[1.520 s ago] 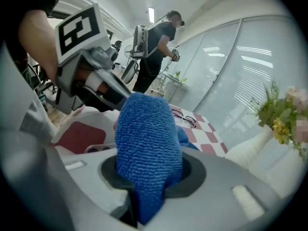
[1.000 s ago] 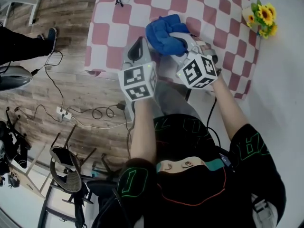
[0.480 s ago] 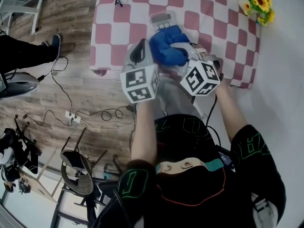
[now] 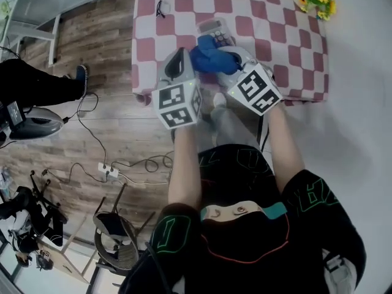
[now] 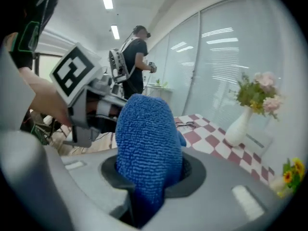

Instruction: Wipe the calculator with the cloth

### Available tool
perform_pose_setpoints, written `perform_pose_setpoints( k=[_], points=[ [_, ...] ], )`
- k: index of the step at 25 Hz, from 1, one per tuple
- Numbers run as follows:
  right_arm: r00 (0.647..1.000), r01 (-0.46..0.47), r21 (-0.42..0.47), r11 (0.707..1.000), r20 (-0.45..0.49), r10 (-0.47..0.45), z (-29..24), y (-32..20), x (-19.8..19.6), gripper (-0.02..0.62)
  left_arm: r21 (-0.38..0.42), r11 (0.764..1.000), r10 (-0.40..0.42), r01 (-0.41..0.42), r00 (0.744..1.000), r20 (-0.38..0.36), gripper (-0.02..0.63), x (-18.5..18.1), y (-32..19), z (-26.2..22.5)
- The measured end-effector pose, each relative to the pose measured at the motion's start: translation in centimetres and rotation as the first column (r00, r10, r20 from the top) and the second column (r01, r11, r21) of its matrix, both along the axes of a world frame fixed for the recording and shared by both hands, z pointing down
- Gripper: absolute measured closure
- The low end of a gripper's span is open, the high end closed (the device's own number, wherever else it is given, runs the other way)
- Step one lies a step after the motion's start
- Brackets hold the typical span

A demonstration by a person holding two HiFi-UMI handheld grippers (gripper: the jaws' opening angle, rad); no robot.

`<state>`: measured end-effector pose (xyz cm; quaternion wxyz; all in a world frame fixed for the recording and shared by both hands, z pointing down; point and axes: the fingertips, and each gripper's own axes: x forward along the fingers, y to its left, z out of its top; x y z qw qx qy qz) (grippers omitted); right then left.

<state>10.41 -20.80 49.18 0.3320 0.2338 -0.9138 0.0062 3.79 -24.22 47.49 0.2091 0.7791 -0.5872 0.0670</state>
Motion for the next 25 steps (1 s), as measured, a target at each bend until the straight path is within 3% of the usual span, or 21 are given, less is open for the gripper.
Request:
perform_pose_setpoints(
  k=[3,6,9,11,19,25],
  points=[
    [0.986,-0.135,0.029,0.99,0.099,0.132,-2.3,-2.4,-0.4,0.469,0.055,0.999,0.001,-0.001,1.0,0.003,0.595,-1.3,-0.3,-2.2],
    [0.949,-0.271,0.084,0.959,0.192,0.251,-6.0,-5.0,0.6,0.469,0.166,0.986,-0.013,0.011,1.0,0.016,0.595,-2.4,-1.7,-6.2],
    [0.883,-0.447,0.119,0.886,0.22,0.415,-9.2,-5.6,3.6,0.471,0.224,0.975,-0.007,0.003,1.0,0.015,0.595,-2.1,-0.9,-10.2],
    [0.826,-0.537,0.093,0.838,0.259,0.501,-10.5,-5.4,5.4,0.474,0.243,0.97,-0.003,-0.001,1.0,0.016,0.595,-2.1,-0.2,-11.8],
    [0.704,-0.672,0.098,0.735,0.394,0.591,-15.5,-6.3,8.7,0.485,0.301,0.953,0.038,-0.038,0.999,0.005,0.595,-1.7,-1.4,-14.5],
    [0.67,-0.701,0.117,0.704,0.444,0.594,-17.5,-6.4,10.3,0.485,0.343,0.935,0.09,-0.087,0.996,0.008,0.595,0.0,-2.4,-15.9]
  ],
)
